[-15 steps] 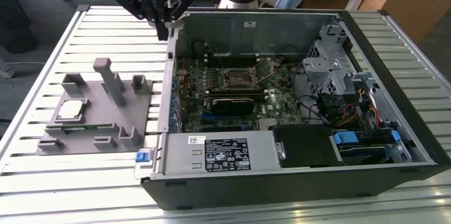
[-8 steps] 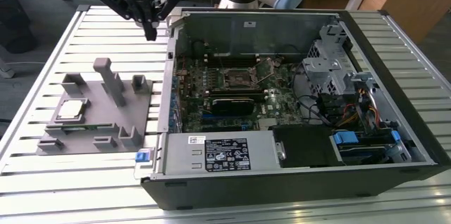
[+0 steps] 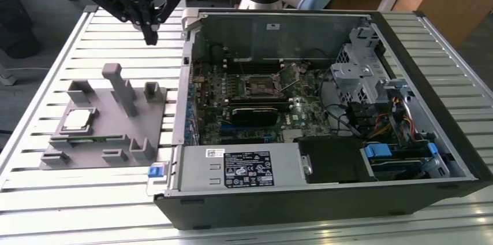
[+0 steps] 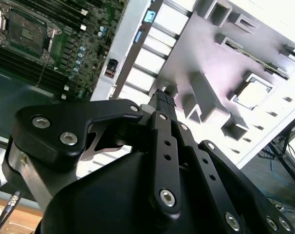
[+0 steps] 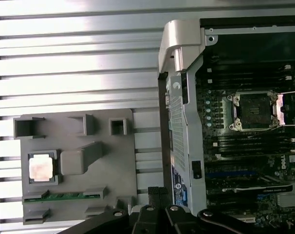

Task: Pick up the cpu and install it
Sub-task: 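Reach for the cpu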

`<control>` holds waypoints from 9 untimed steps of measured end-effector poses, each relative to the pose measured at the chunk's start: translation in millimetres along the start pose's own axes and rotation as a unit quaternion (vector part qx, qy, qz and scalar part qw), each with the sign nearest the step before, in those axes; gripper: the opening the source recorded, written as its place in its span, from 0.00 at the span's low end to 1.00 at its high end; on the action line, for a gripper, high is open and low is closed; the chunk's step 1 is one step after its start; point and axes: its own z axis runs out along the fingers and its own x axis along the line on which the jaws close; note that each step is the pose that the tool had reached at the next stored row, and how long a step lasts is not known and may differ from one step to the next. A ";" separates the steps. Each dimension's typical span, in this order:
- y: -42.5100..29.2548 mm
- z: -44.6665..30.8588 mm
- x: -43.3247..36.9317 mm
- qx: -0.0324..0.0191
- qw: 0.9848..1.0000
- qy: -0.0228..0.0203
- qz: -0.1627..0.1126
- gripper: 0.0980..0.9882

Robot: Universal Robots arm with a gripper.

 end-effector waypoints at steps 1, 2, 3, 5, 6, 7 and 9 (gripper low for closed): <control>-0.2 0.1 2.7 0.000 1.000 0.000 0.000 0.01; -0.4 0.1 5.4 0.000 1.000 0.000 0.000 0.01; -0.6 0.2 8.0 0.000 1.000 0.000 0.000 0.01; -1.0 0.3 13.0 0.000 1.000 0.000 0.000 0.01; -1.2 0.3 15.4 0.000 1.000 0.000 0.000 0.01; -1.4 0.4 17.7 0.000 1.000 0.000 0.000 0.01; -1.7 0.5 22.6 0.000 1.000 0.000 0.000 0.01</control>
